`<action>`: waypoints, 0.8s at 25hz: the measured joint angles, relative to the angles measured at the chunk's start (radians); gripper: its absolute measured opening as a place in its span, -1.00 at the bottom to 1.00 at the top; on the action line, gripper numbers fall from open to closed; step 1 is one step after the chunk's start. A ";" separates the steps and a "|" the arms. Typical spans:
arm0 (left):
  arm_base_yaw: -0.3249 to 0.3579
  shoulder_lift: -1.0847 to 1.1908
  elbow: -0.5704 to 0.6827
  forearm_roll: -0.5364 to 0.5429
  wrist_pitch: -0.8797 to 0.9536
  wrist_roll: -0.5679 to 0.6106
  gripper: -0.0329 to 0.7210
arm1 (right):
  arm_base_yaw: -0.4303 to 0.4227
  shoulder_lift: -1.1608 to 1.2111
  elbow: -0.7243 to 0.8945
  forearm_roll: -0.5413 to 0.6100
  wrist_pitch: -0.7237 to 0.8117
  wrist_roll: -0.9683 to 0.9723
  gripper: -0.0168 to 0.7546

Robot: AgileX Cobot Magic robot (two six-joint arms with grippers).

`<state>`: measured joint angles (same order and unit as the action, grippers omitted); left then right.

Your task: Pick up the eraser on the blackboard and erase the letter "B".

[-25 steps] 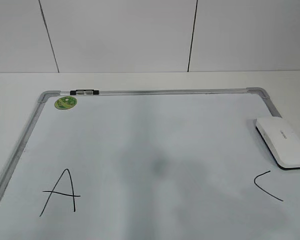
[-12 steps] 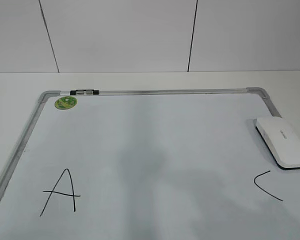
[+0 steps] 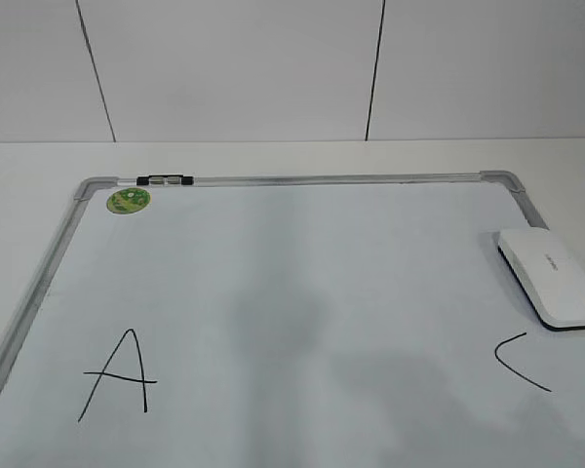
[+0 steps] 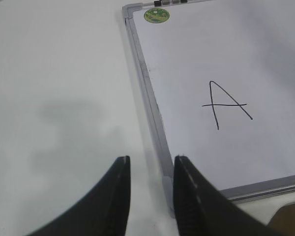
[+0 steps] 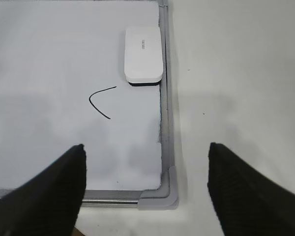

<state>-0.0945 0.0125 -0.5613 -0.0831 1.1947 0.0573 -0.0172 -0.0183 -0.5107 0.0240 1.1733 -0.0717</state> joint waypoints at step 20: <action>0.000 0.000 0.037 0.002 -0.079 0.000 -0.31 | 0.000 0.000 0.014 0.000 -0.014 0.000 0.57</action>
<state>-0.0945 0.0125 -0.5247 -0.0813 1.1159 0.0573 -0.0172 -0.0183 -0.4962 0.0240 1.1594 -0.0717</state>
